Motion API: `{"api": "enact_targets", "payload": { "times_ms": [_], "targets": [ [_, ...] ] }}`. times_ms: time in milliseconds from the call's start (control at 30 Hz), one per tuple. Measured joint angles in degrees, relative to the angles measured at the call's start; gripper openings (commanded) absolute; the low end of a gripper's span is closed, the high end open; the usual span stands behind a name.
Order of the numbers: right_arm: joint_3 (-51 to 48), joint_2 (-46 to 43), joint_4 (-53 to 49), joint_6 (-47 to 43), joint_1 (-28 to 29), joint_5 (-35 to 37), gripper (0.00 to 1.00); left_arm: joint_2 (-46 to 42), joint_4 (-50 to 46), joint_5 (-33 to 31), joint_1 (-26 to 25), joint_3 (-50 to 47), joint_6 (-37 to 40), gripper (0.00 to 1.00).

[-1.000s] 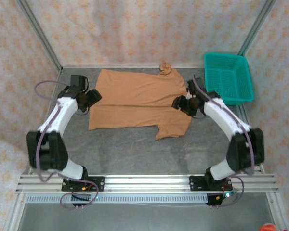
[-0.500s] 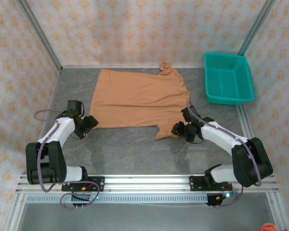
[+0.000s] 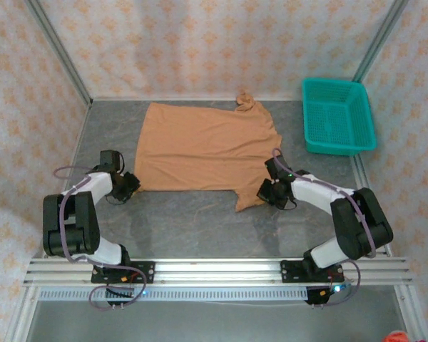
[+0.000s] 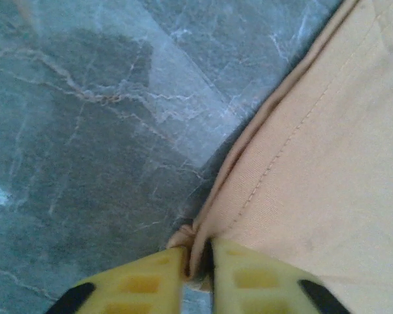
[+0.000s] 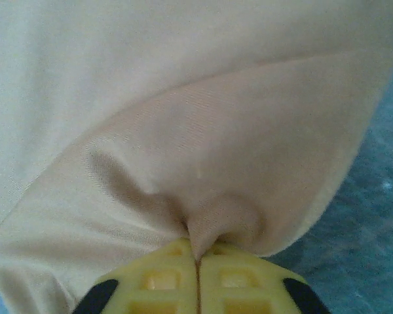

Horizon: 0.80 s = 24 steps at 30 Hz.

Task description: Fold the inside-out t-shirt

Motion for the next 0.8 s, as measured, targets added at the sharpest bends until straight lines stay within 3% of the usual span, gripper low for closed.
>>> {"api": "enact_targets", "payload": {
  "times_ms": [133,400,667,800],
  "targets": [
    [0.0,-2.9,-1.8,-0.5,0.4,-1.1,0.0,-0.4,-0.3,-1.2,0.0,0.0,0.6,0.02],
    [3.6,-11.5,-12.7,-3.3,0.4,-2.4,0.0,-5.9,-2.8,-3.2,0.0,0.0,1.0,0.0],
    [11.2,-11.8,-20.0,-5.7,0.4,-3.6,0.0,-8.8,-4.9,-3.5,0.0,0.2,1.0,0.0],
    [17.1,-7.8,-21.1,-7.3,0.4,-3.6,0.0,-8.6,-5.1,-3.6,-0.5,0.2,1.0,0.0]
  ]
}}
